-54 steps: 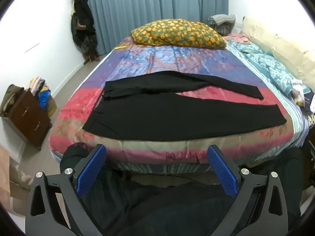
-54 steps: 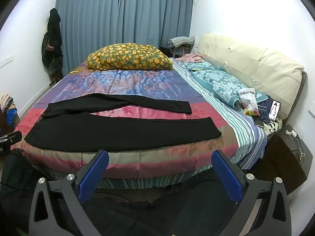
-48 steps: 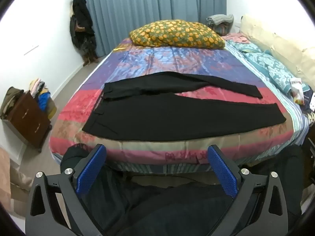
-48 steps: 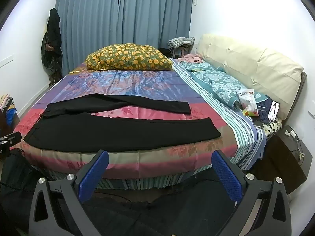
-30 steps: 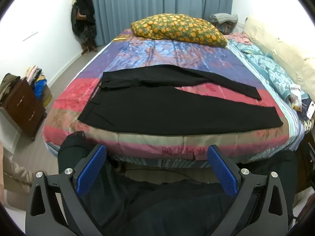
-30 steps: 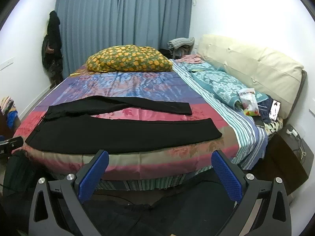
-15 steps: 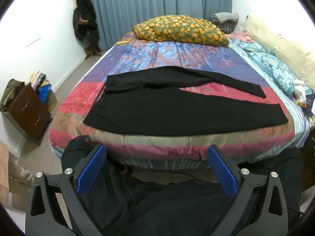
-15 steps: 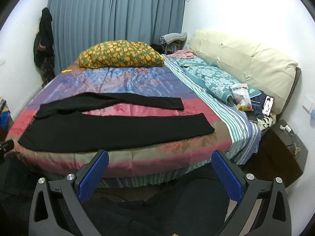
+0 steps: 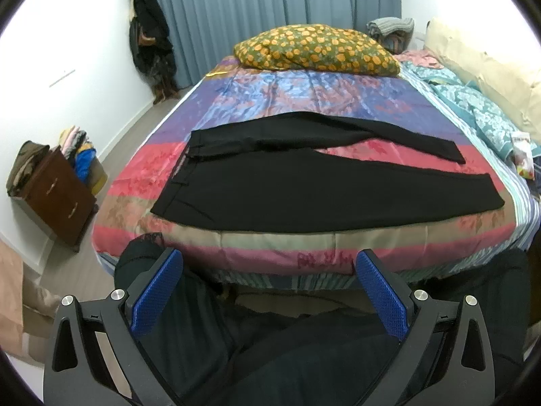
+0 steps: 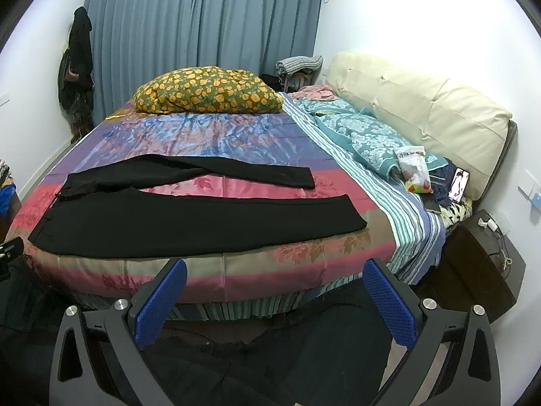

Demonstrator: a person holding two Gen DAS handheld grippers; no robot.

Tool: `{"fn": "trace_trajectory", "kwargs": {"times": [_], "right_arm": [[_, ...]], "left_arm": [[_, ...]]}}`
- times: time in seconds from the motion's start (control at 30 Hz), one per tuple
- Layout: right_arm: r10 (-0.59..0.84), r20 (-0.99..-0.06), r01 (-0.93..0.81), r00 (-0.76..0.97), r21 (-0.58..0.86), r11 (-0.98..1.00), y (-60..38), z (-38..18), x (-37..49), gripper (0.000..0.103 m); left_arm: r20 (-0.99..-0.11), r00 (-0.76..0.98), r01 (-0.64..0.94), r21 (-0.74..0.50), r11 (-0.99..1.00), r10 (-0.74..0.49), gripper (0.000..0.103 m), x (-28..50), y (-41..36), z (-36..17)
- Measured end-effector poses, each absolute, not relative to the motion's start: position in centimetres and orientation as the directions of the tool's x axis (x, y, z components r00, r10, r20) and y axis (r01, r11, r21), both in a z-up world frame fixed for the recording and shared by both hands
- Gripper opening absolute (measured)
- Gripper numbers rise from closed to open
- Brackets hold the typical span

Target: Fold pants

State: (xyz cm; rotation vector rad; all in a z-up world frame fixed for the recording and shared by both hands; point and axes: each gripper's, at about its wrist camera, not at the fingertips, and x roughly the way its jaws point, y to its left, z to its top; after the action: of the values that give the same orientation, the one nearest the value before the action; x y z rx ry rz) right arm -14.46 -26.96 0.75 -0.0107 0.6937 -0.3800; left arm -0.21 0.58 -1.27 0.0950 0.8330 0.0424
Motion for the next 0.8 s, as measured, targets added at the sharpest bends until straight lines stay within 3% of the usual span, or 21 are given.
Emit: {"fn": "trace_trajectory", "kwargs": {"times": [0.8], "right_arm": [[-0.337, -0.639, 0.321, 0.692, -0.146, 0.936, -26.39, 0.43, -13.83, 0.103]], "left_arm": [[-0.754, 0.653, -0.005, 0.097, 0.995, 0.077, 0.102, -0.04, 1.06, -1.9]]}}
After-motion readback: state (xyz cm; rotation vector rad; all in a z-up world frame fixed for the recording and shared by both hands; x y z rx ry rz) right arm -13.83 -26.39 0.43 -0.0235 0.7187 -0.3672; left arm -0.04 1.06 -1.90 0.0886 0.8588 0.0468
